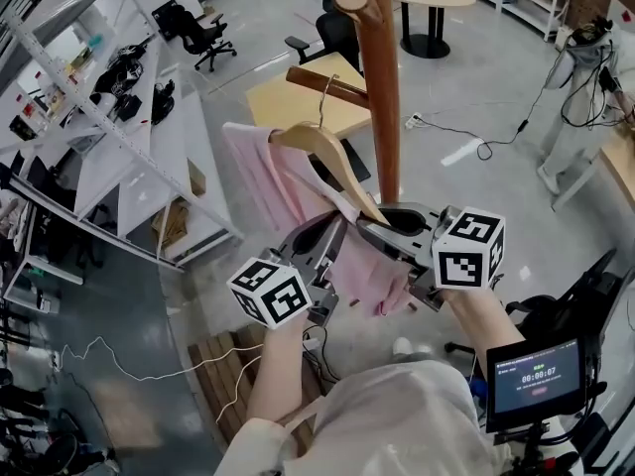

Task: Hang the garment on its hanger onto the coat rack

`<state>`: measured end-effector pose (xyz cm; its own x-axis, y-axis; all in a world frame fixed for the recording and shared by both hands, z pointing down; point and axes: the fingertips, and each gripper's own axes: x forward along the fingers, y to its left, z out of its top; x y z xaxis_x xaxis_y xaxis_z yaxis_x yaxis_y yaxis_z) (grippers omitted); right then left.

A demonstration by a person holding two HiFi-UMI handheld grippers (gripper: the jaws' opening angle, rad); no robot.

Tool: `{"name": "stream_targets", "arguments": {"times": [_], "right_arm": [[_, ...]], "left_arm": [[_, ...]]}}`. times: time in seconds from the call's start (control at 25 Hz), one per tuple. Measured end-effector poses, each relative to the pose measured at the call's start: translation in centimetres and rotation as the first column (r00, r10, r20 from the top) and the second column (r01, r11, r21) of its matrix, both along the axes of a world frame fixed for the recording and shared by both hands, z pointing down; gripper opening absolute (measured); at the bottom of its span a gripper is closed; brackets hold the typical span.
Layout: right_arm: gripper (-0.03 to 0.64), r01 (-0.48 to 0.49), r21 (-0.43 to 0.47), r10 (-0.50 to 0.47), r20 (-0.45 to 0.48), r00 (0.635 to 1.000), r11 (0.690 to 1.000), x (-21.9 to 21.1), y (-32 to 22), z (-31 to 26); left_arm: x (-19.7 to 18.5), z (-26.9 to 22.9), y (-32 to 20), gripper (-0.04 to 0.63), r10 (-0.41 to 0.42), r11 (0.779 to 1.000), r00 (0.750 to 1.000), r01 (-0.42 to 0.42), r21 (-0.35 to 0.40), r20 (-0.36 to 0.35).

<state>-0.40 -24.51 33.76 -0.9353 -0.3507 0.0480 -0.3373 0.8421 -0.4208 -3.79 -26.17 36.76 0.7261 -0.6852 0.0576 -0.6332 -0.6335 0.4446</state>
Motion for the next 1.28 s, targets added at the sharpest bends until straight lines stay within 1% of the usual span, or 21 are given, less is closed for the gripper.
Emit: {"name": "stream_targets", "arguments": {"times": [0.44,0.56,0.72,0.92,1.0,1.16,1.28], "right_arm": [[0.060,-0.072,-0.035,0.072,0.003,0.997,0.997,2.3,1.2,0.9],[0.060,-0.088,-0.042,0.088,0.006,0.996,0.995,2.4,1.2,1.0],[0.060,-0.111,-0.033,0.111,-0.006,0.994,0.993,2.7,1.2,0.9],[0.061,-0.122,-0.009,0.122,-0.030,0.992,0.992,3.9,1.3,1.3],[0.061,-0.128,0.002,0.128,-0.039,0.991,0.992,4.5,1.5,1.4],[0.061,-0.137,0.022,0.137,-0.018,0.990,0.990,5.1,2.0,0.8],[0.061,-0.143,0.040,0.144,-0.006,0.990,0.989,5.5,3.0,-0.2]], "left_arm": [[2.9,1.0,0.7,0.006,0.091,0.995,0.996,-0.091,-0.032,-0.013],[3.9,0.7,0.8,0.006,0.139,0.990,0.990,-0.140,-0.025,-0.025],[4.9,0.4,0.8,0.006,0.185,0.983,0.983,-0.185,-0.012,-0.004],[6.3,0.8,0.9,0.006,0.210,0.978,0.978,-0.210,-0.017,-0.020],[7.1,1.1,1.2,0.006,0.219,0.975,0.976,-0.219,-0.021,-0.013],[7.7,0.9,1.8,0.006,0.223,0.975,0.975,-0.223,-0.020,0.012],[7.9,0.2,2.6,0.006,0.228,0.973,0.974,-0.228,-0.024,0.005]]}}
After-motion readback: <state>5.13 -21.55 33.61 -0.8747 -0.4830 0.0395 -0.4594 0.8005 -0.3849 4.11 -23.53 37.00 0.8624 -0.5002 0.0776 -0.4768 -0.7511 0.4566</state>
